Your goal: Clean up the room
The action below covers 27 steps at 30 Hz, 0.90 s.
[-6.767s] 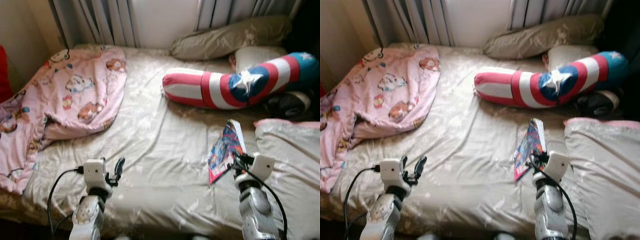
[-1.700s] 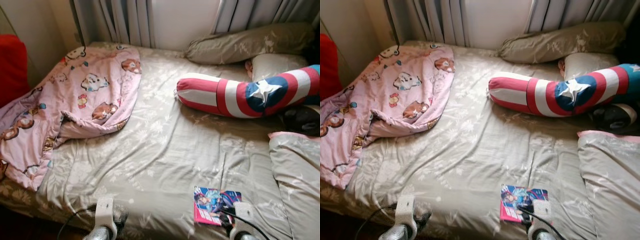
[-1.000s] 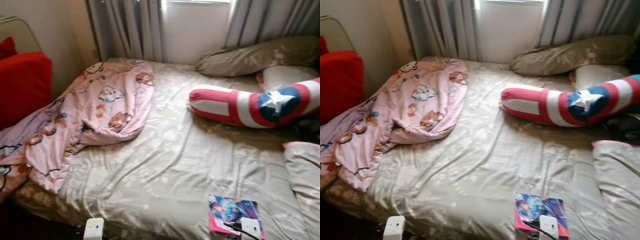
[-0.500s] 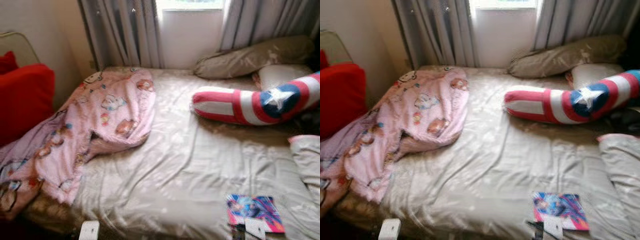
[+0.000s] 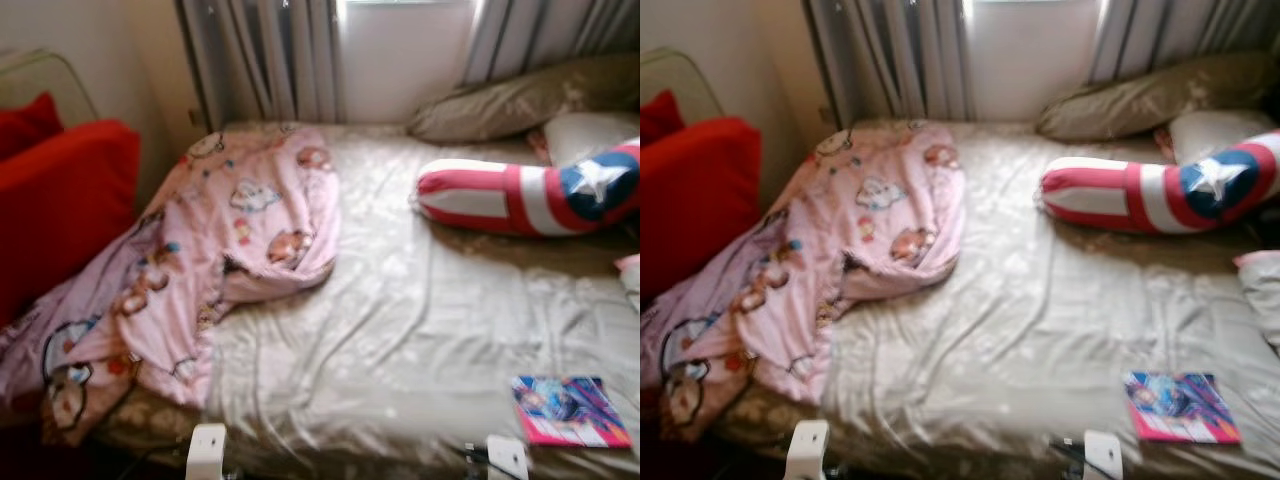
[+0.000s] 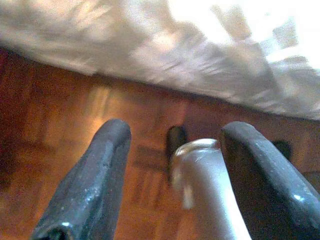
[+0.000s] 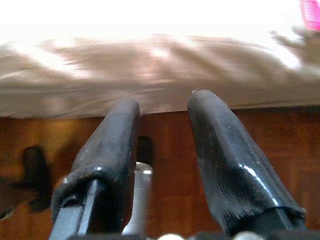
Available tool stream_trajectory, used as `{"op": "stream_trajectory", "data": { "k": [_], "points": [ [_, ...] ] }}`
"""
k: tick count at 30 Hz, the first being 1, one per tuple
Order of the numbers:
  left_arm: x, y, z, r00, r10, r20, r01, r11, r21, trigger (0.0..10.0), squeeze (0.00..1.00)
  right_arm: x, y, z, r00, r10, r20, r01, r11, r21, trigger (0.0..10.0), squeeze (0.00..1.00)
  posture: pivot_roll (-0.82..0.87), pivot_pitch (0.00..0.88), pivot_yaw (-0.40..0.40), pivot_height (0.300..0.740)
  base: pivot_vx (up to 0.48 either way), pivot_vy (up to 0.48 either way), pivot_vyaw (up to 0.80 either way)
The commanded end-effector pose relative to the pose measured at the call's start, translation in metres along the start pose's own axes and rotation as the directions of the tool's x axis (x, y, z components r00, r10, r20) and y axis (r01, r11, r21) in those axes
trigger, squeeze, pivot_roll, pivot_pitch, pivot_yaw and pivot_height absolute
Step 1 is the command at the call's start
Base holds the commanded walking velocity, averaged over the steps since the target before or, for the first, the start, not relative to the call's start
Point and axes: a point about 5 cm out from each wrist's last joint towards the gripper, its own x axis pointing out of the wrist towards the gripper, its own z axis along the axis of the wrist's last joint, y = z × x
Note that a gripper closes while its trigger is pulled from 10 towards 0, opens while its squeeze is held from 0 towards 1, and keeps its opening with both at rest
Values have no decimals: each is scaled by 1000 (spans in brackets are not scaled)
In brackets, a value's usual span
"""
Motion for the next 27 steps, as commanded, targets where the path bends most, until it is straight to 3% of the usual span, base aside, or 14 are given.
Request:
{"op": "stream_trajectory", "data": {
  "k": [1, 27],
  "points": [
    [-1, 4, -6, 1000, 11, -24, -11, 1000, 4, 10000, 0, 0, -3, 1, 1000, -6, 8, 6, 1000, 5, 10000, 0, 55, 55, 5, 740, 0, 480, 0],
    [-2, 6, -8, 1000, 14, -25, -14, 1000, 0, 10000, 0, 0, -1, 6, 999, 9, 38, -10, 1000, 26, 10000, 0, 51, 80, 6, 740, 0, 480, 0]
  ]
}}
